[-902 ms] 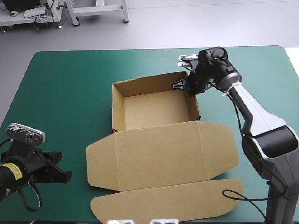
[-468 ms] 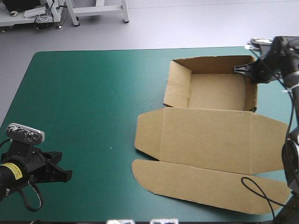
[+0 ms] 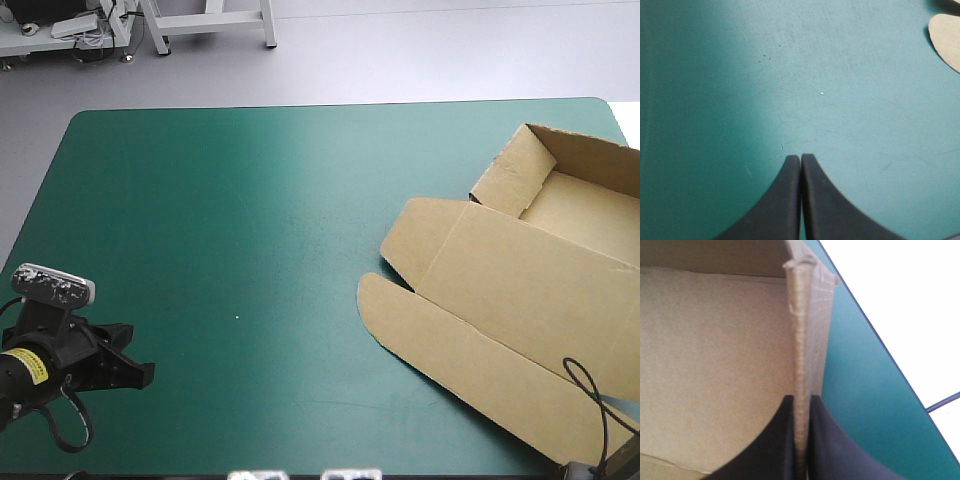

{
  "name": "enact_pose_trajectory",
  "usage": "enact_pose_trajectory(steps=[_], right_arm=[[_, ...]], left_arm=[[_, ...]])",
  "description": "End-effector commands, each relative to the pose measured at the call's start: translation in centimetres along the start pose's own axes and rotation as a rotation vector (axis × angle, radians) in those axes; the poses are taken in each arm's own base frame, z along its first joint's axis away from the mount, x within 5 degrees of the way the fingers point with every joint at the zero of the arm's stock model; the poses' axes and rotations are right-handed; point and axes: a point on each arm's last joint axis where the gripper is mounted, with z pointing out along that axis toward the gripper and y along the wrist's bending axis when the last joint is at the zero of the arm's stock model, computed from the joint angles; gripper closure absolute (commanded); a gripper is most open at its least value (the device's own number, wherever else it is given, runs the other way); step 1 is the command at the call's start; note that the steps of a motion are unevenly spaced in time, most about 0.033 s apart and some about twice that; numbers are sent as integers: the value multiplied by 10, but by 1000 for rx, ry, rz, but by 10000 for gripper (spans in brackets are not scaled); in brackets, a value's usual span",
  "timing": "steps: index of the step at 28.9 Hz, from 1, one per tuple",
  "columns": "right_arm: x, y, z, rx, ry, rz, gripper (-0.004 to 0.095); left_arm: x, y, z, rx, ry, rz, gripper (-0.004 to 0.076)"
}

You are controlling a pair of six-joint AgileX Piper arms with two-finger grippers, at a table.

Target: Fold the box

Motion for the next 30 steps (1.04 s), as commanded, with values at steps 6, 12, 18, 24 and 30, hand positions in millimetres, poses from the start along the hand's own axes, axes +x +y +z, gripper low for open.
enact_pose_trajectory(steps=[6,12,18,24,30], right_arm=[[-3,-4,-8,65,-23,-52,672],[-3,-3,-8,48,-23,-96,476],[0,-2,-28,50,-70,-100,476],[10,-1,-67,45,-161,-116,490],[34,21,-129,-182,-314,-152,701]], left_arm=[[-9,-1,-5,15,-76,-10,733],[-9,-2,-5,17,-71,-11,733],[-9,-1,-5,6,-75,-7,733],[-11,3,-5,-31,-98,8,733],[-14,3,-6,-35,-130,87,733]])
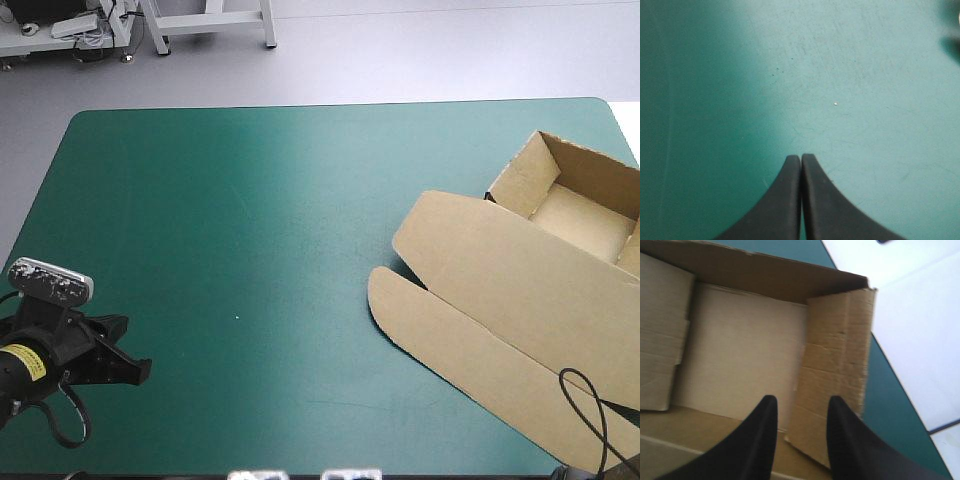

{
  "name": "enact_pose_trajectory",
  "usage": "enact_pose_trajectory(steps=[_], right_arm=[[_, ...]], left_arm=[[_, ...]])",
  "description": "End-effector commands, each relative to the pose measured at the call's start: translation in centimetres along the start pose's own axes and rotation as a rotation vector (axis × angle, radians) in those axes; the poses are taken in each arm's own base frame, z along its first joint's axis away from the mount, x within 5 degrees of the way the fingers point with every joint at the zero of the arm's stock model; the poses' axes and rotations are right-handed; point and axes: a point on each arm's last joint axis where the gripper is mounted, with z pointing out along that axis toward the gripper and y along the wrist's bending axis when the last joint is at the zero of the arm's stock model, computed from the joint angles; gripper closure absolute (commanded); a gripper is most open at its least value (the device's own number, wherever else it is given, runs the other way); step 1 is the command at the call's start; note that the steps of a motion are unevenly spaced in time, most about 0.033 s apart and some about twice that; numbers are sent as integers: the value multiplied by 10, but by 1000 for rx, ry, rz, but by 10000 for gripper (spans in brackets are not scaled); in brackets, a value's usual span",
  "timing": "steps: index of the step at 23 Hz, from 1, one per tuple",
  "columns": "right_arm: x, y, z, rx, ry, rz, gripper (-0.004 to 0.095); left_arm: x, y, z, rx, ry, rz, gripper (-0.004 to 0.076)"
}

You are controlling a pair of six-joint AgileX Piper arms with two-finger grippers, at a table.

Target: Fold the box

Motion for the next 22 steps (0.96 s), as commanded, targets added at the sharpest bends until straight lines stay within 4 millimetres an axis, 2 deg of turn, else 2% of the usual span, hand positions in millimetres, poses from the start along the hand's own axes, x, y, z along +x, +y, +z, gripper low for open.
enact_pose_trajectory(steps=[1,2,3,4,5,6,8,9,11,14,17,20,22], right_arm=[[6,22,-61,-146,-163,-45,760],[9,27,-73,-185,-195,-57,806],[17,39,-97,-282,-257,-63,892],[21,46,-106,-324,-279,-75,913],[37,61,-125,-361,-312,-143,915],[44,67,-131,-363,-316,-170,915],[73,85,-147,-349,-320,-292,914],[96,95,-154,-346,-312,-373,915],[124,101,-160,-371,-304,-453,917],[156,98,-160,-388,-283,-508,917],[191,85,-153,-364,-293,-519,917],[232,65,-122,-257,-263,-519,923],[249,60,-104,-244,-232,-516,925]], left_arm=[[-11,0,-5,0,-92,22,733],[-11,0,-5,0,-92,22,733],[-11,0,-5,1,-92,22,733],[-11,0,-5,2,-94,22,733],[-11,0,-3,1,-119,23,733],[-11,0,-1,1,-129,24,733],[-11,-2,4,14,-151,20,733],[-6,-2,9,13,-149,22,733],[3,-2,15,15,-140,23,733],[18,-2,21,19,-131,22,733],[36,-2,27,16,-164,26,733],[59,-2,32,18,-210,26,733],[68,-2,35,18,-209,26,733]])
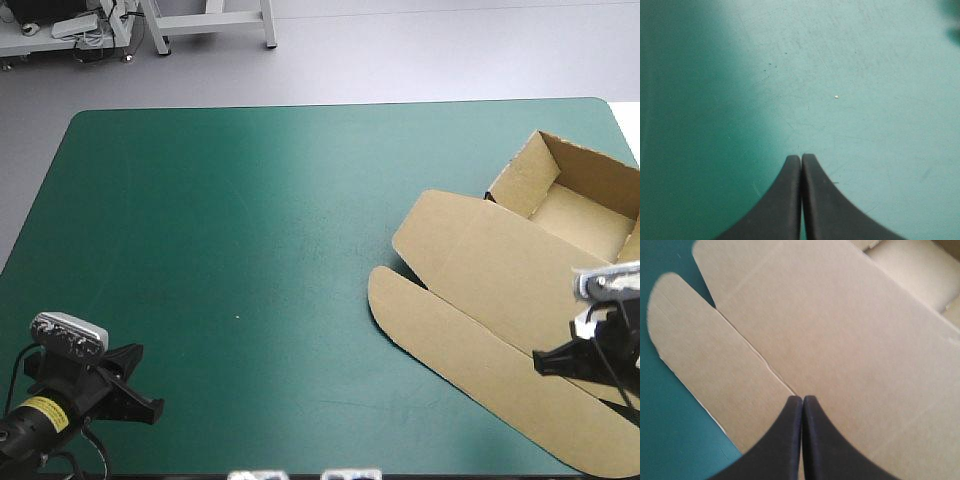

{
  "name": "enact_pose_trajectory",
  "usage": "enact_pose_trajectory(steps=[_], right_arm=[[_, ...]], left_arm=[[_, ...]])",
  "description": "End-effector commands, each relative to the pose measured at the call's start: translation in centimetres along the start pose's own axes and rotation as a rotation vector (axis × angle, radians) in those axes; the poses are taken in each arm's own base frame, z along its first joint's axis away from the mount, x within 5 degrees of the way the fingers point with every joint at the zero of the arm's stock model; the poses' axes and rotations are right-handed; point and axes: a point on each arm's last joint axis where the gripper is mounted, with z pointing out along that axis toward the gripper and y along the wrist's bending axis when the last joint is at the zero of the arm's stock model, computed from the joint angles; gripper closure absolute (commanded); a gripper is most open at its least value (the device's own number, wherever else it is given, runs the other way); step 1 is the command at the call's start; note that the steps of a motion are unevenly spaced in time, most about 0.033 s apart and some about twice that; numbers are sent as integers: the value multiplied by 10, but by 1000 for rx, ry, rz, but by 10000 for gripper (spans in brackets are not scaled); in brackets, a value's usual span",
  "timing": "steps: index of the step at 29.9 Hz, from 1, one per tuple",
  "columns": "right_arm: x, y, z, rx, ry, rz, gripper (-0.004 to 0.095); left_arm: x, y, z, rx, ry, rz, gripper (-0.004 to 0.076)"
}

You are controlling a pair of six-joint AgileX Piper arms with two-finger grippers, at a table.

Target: Fold the box

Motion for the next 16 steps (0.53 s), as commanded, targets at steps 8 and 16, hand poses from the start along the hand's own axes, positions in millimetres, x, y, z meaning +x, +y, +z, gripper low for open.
enact_pose_trajectory(steps=[8,16], right_arm=[[69,12,39,-32,-86,67,925],[95,16,48,-30,-95,68,925]], left_arm=[[21,0,-5,6,-106,-4,733],[26,0,-5,5,-72,-4,733]])
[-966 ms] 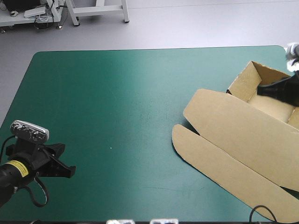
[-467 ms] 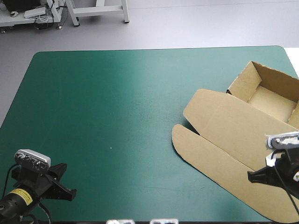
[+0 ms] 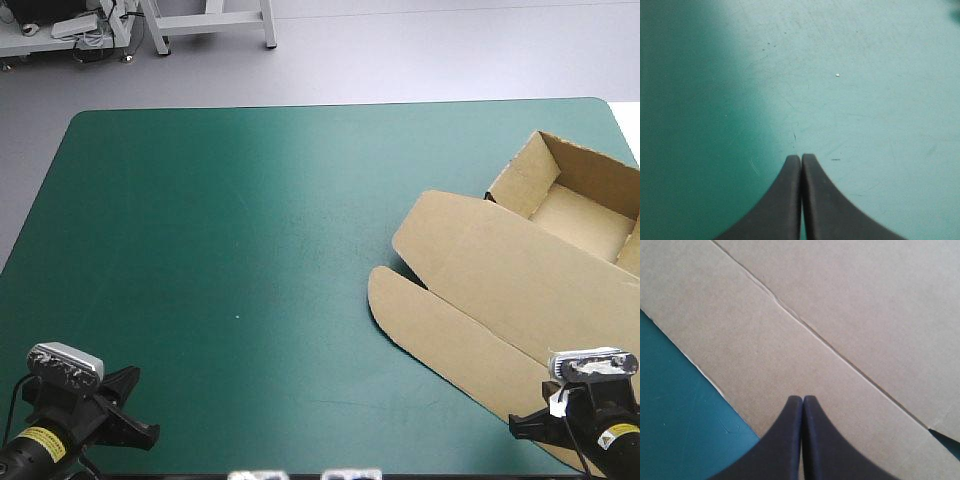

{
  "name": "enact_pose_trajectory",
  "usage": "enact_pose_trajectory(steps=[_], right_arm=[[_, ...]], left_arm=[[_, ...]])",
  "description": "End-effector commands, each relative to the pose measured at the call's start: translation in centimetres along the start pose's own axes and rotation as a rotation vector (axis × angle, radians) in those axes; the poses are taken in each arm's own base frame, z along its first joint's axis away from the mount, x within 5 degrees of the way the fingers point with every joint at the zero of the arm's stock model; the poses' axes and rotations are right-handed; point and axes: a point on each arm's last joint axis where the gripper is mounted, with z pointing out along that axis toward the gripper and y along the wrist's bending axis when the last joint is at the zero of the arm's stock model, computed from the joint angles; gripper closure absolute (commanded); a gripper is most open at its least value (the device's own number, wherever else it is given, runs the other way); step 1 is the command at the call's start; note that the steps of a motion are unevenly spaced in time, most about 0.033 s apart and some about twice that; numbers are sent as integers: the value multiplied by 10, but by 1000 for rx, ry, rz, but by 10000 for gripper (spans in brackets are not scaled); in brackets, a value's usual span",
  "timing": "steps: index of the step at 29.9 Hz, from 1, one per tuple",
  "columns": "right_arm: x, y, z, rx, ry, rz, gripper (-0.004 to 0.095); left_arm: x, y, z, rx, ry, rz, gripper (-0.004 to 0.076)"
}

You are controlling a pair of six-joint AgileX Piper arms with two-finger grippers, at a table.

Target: Fold the box

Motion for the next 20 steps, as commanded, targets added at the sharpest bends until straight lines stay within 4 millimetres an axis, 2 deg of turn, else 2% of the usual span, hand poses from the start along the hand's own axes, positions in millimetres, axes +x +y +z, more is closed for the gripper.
enact_pose_trajectory(steps=[1,6,20], right_arm=[[-6,0,-4,3,-72,2,925],[-6,0,-5,4,-78,1,925],[-6,1,-5,2,-78,2,925]], left_arm=[[-8,0,-2,6,-49,-2,733],[0,-1,7,6,-14,0,733],[-1,-1,7,6,-23,0,733]])
